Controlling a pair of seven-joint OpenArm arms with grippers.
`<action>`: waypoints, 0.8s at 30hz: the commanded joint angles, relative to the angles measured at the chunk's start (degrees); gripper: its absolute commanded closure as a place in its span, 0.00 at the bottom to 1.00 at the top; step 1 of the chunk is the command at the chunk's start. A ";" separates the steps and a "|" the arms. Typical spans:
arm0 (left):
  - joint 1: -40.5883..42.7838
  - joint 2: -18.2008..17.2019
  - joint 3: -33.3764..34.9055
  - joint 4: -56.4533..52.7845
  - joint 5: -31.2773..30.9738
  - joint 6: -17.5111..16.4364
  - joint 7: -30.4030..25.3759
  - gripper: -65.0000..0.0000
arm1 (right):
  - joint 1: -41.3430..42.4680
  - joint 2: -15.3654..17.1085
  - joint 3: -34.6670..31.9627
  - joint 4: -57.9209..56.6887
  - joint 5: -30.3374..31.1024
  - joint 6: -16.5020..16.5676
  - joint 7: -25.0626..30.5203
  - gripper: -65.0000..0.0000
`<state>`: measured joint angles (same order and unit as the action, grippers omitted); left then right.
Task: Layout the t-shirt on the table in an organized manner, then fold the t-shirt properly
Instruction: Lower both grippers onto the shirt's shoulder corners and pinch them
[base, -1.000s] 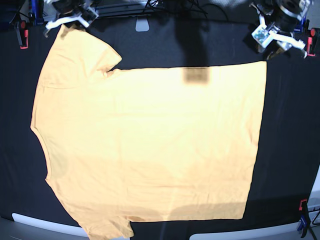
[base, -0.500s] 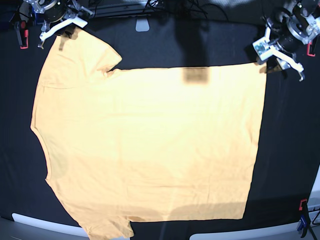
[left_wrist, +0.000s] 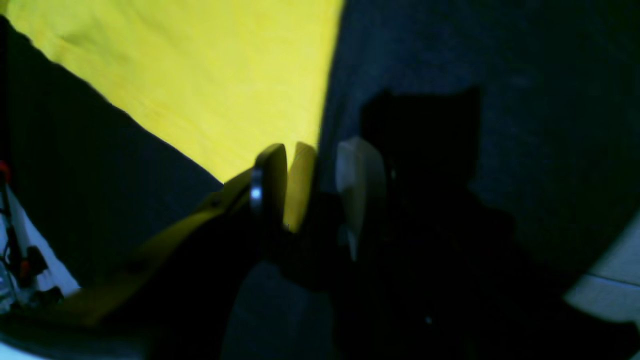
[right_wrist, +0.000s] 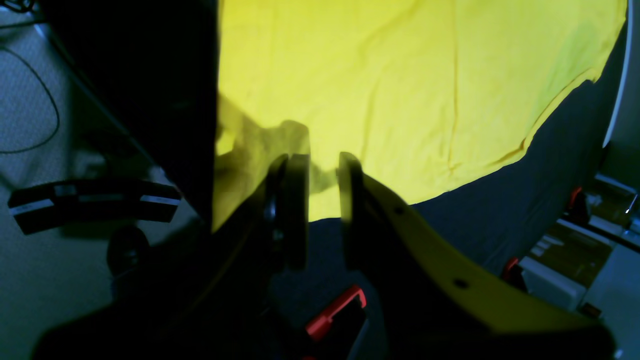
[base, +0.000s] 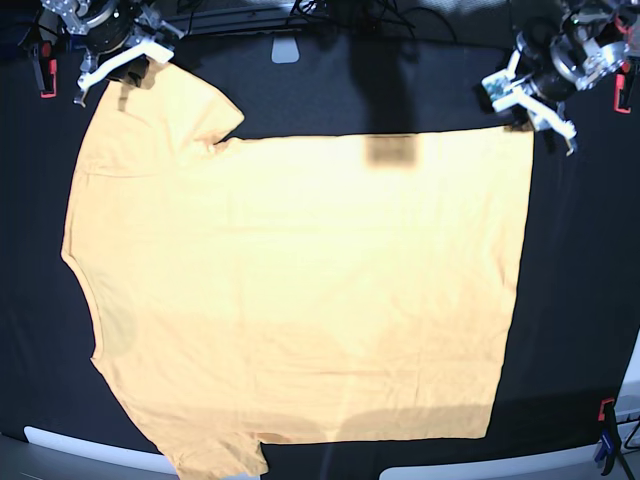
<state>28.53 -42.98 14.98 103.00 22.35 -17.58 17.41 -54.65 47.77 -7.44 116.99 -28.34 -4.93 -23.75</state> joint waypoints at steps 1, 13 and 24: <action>-0.26 -0.85 -0.24 -0.35 0.11 0.42 0.55 0.70 | -0.28 0.76 0.35 0.87 -0.42 -0.44 0.09 0.84; -6.34 -0.87 -0.26 -7.17 0.11 0.46 -2.25 0.70 | -0.28 0.76 0.35 0.87 -0.44 -0.44 0.11 0.84; -6.78 -0.87 -0.24 -7.13 0.09 0.42 -2.23 1.00 | -0.28 0.63 0.35 0.87 -2.29 -1.57 0.52 0.84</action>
<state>21.74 -42.85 15.07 95.61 21.93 -17.41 13.96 -54.63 47.75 -7.44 116.99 -29.82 -5.39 -23.57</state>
